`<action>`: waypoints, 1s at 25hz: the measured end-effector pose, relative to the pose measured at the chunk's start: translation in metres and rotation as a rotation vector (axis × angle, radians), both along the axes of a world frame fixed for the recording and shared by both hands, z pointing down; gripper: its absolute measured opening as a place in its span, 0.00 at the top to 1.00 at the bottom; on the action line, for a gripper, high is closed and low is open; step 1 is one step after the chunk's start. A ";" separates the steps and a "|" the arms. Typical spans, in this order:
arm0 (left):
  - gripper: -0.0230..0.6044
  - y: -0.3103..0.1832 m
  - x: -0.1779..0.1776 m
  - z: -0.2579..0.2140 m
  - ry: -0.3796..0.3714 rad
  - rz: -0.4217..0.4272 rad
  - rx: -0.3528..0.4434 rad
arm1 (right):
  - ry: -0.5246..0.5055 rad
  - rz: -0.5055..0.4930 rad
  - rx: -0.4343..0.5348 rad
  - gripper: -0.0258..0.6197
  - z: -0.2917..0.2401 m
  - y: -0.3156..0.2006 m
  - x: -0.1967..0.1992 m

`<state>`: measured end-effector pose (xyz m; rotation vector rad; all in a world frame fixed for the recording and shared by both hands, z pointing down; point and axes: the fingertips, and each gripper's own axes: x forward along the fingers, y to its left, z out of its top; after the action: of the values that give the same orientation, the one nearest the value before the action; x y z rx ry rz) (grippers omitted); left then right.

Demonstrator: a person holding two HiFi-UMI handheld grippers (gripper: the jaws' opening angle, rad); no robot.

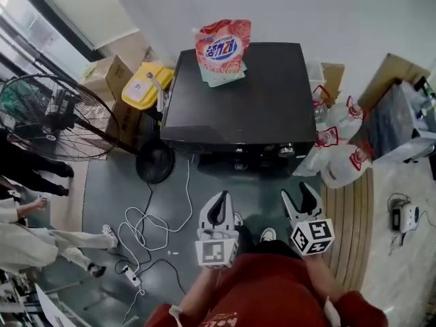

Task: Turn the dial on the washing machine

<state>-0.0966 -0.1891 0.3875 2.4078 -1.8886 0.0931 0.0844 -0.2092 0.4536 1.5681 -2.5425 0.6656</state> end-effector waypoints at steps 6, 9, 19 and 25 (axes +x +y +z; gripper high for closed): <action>0.95 0.007 0.003 -0.049 0.022 -0.014 0.028 | 0.078 -0.003 0.159 0.56 -0.070 0.003 0.009; 0.95 0.007 0.004 -0.075 0.018 -0.024 0.070 | 0.107 -0.016 0.247 0.56 -0.104 0.002 0.009; 0.95 0.017 -0.002 -0.167 -0.011 -0.060 0.283 | 0.230 0.031 0.522 0.55 -0.207 0.001 0.027; 0.95 0.019 0.000 -0.188 -0.049 -0.056 0.332 | 0.310 0.083 0.597 0.55 -0.234 0.003 0.039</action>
<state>-0.0970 -0.1703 0.1992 2.5715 -2.1418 -0.1813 0.1233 -0.2065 0.2192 1.7582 -2.5648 -0.3572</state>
